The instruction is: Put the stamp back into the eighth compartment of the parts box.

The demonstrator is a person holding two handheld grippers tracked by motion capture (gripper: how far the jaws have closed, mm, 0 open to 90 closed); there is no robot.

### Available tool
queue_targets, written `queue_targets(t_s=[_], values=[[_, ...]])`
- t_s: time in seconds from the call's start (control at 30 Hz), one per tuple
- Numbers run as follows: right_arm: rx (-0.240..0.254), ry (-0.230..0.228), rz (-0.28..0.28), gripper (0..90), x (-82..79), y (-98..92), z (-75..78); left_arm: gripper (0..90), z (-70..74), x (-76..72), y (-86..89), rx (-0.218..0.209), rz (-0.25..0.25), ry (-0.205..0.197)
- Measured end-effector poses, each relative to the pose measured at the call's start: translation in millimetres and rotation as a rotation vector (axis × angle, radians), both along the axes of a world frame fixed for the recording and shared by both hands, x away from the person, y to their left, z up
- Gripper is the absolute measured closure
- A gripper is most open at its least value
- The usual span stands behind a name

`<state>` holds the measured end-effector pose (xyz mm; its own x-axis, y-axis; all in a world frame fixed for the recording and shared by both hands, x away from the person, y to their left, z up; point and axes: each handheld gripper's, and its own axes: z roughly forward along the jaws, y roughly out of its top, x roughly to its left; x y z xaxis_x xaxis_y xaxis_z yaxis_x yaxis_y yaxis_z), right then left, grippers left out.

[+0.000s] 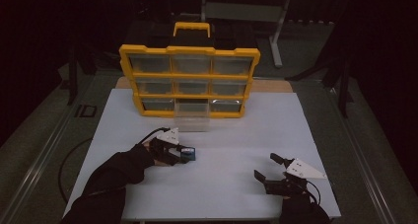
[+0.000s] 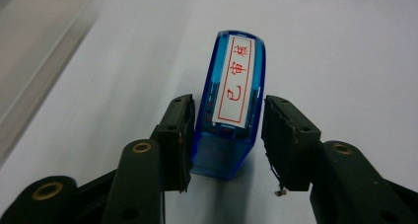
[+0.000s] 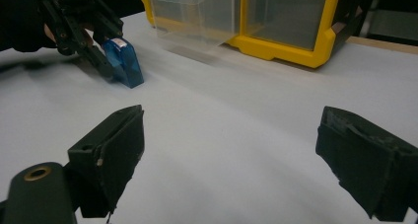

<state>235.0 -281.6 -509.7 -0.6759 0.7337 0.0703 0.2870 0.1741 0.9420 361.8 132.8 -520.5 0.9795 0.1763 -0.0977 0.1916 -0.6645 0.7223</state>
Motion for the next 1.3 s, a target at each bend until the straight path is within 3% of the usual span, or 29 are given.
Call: queue_targets(t_s=[0.4, 0.77, 1.3], values=[[0.001, 0.0, 0.001, 11.2, 0.0, -0.4, 0.0, 66.7, -1.9, 2.2, -0.7, 0.002, -0.018, -0.013], [-0.001, 0.002, 0.009, 11.2, 0.1, 0.7, -0.5, 69.5, 0.4, 1.0, -2.0, 0.006, -0.041, -0.017], [-0.001, 0.005, 0.005, 11.3, -0.2, 0.6, 0.1, 69.7, 21.8, -3.5, -0.8, 0.023, -0.082, -0.01]])
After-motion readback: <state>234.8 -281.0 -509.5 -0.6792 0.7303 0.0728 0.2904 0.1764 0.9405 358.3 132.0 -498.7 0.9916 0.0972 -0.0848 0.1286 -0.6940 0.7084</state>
